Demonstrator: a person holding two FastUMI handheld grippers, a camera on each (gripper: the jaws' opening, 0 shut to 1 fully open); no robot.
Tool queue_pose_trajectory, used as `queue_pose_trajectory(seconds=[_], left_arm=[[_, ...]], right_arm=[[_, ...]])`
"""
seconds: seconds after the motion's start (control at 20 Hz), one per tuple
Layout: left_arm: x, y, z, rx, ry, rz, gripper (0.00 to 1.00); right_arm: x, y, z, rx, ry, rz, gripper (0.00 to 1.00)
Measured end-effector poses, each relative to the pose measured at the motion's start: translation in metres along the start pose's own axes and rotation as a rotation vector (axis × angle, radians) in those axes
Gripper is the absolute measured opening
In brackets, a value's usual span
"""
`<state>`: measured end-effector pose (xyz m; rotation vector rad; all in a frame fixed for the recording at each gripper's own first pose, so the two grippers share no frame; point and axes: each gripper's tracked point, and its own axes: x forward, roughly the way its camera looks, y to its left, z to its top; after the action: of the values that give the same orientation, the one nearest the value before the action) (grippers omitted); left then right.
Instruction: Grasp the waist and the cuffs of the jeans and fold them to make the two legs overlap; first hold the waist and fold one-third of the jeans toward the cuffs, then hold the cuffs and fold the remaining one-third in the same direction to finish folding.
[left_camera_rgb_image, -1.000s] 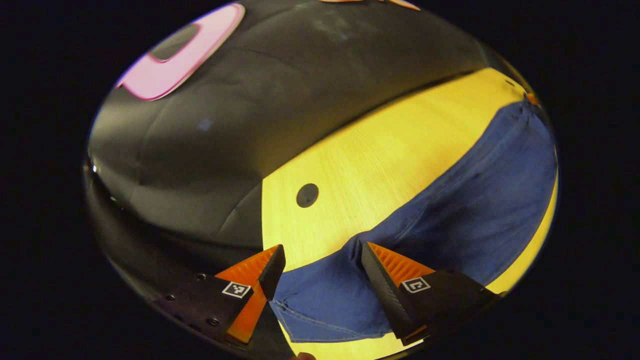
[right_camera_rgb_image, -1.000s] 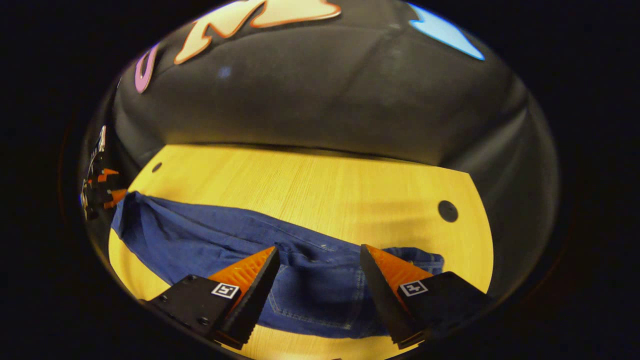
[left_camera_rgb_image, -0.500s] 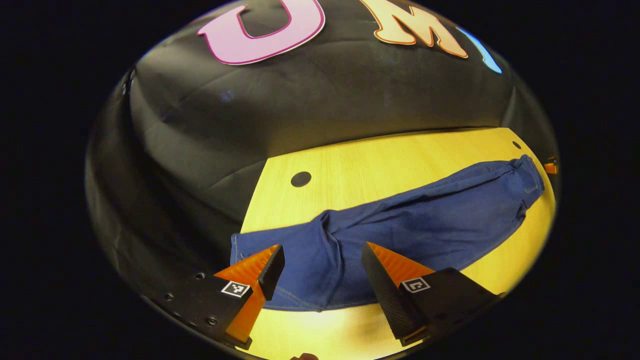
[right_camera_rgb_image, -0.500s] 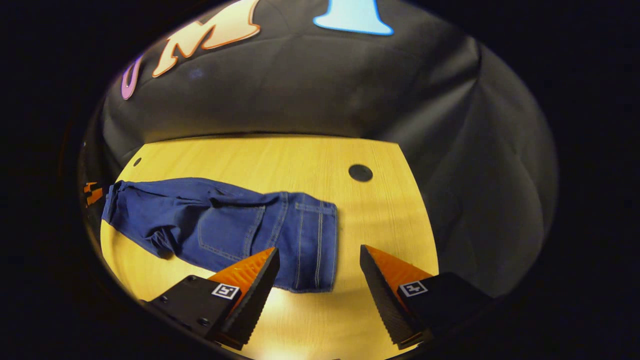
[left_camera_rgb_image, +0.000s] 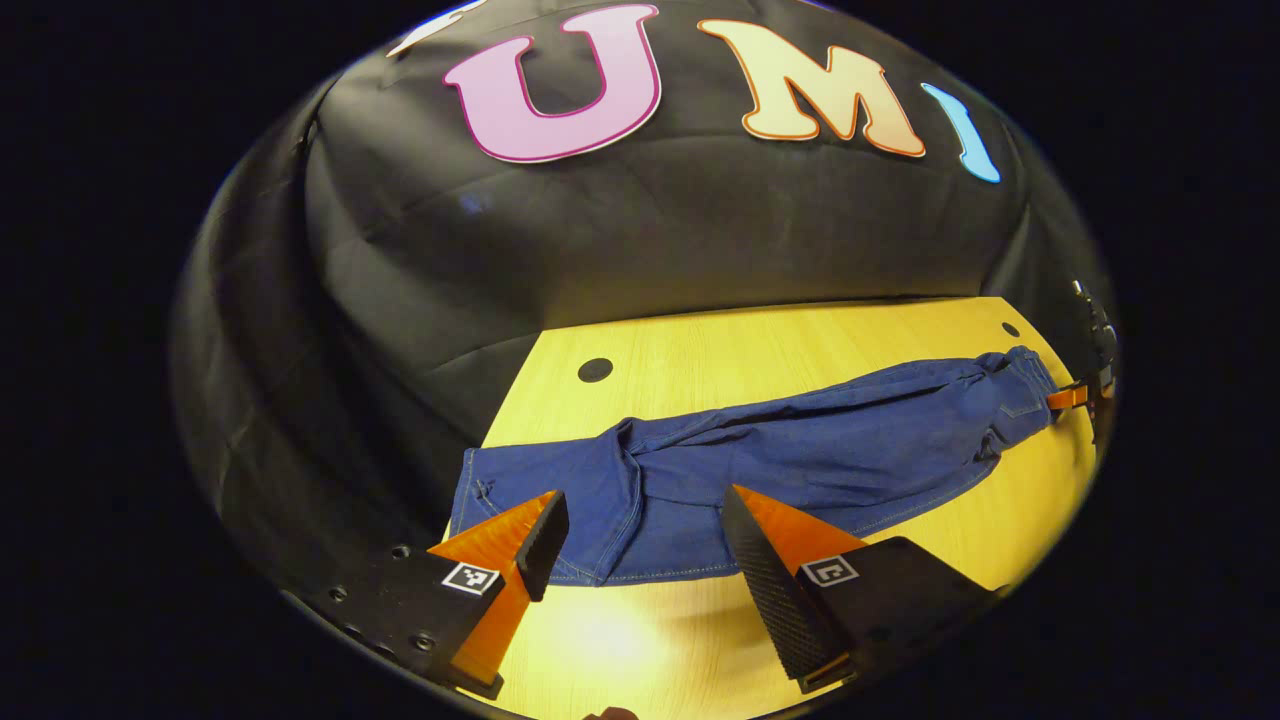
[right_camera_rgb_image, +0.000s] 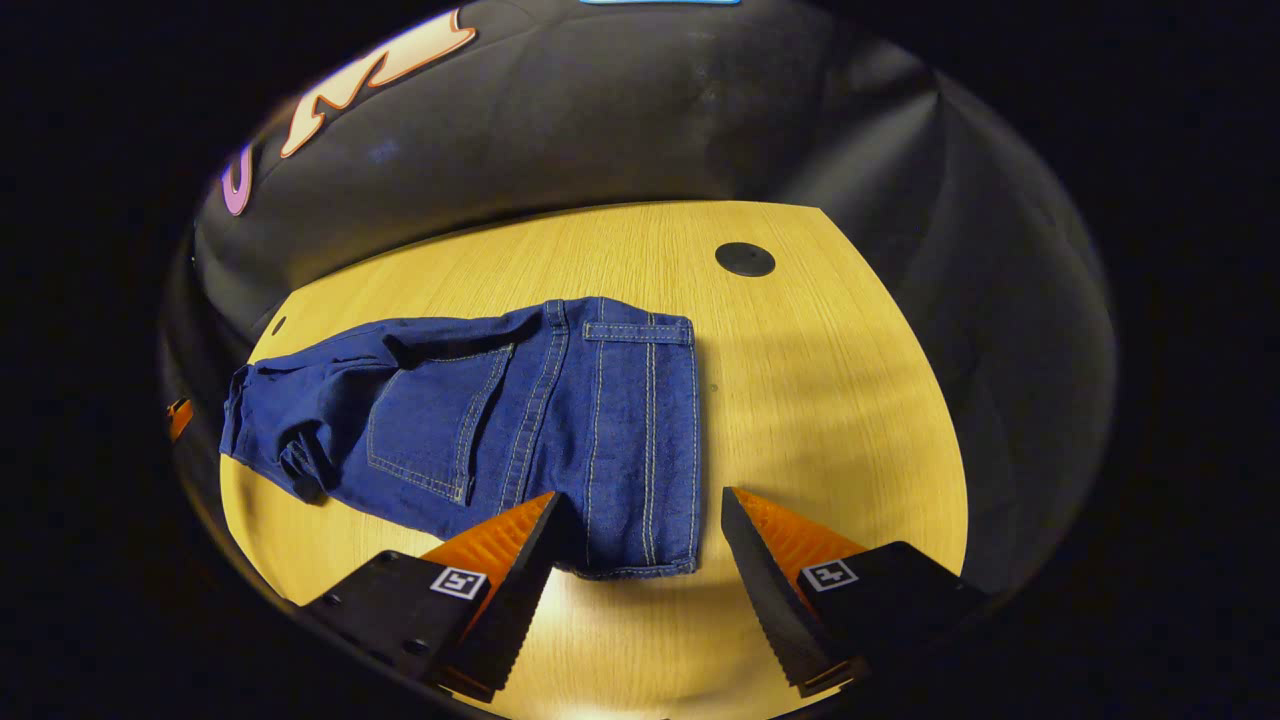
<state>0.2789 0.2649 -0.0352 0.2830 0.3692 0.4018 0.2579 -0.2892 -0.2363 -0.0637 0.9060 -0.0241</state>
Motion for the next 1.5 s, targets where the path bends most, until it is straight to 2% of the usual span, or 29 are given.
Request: queue_pose_trajectory(seconds=[0.1,0.2,0.3,0.4,0.5,0.6,0.65,0.7,0.8,0.85,0.9,1.0,1.05,1.1,1.25,1.5], left_arm=[[0.0,0.002,0.0,-0.019,-0.01,0.008,0.93],[-0.001,0.003,0.0,-0.048,-0.012,0.004,0.93],[-0.002,0.009,0.001,-0.069,-0.001,0.01,0.94],[0.002,0.006,0.004,-0.058,-0.008,0.042,0.94],[0.002,-0.002,0.001,-0.045,-0.007,0.039,0.94],[-0.006,-0.017,-0.003,-0.06,-0.011,0.017,0.93],[-0.009,-0.026,-0.005,-0.077,-0.013,0.004,0.93],[-0.011,-0.032,-0.007,-0.094,-0.012,-0.008,0.93],[-0.01,-0.043,-0.012,-0.122,-0.008,-0.025,0.93],[-0.01,-0.048,-0.018,-0.135,-0.001,-0.03,0.94],[-0.01,-0.051,-0.02,-0.143,0.003,-0.036,0.93],[-0.009,-0.054,-0.026,-0.163,0.007,-0.043,0.94],[-0.009,-0.055,-0.029,-0.177,0.012,-0.049,0.9],[-0.01,-0.056,-0.032,-0.189,0.016,-0.058,0.94],[-0.013,-0.049,-0.04,-0.212,0.019,-0.067,0.94],[-0.016,-0.031,-0.048,-0.223,0.011,-0.114,0.94]], right_arm=[[0.002,0.002,-0.003,0.022,0.001,0.019,0.98],[0.003,0.003,-0.002,0.035,-0.018,0.031,0.91],[0.003,0.008,-0.002,0.035,-0.035,0.049,0.88],[0.005,0.013,-0.004,0.076,-0.042,0.049,0.73],[0.006,0.018,-0.003,0.117,-0.038,0.043,0.53],[0.004,0.019,-0.002,0.079,-0.05,0.037,0.35],[0.007,0.018,-0.001,0.066,-0.061,0.029,0.36],[0.006,0.019,-0.002,0.069,-0.06,0.023,0.29],[0.003,0.02,-0.001,0.066,-0.067,0.017,0.3],[0.003,0.021,0.0,0.072,-0.063,0.017,0.23],[0.001,0.022,0.0,0.086,-0.057,0.017,0.22],[0.002,0.024,-0.001,0.089,-0.048,0.005,0.12],[0.001,0.023,0.001,0.077,-0.057,-0.007,0.11],[0.001,0.022,0.003,0.064,-0.064,-0.017,0.09],[-0.002,0.022,0.005,0.049,-0.074,-0.045,0.04],[-0.018,0.014,0.015,0.008,-0.072,-0.218,0.03]])
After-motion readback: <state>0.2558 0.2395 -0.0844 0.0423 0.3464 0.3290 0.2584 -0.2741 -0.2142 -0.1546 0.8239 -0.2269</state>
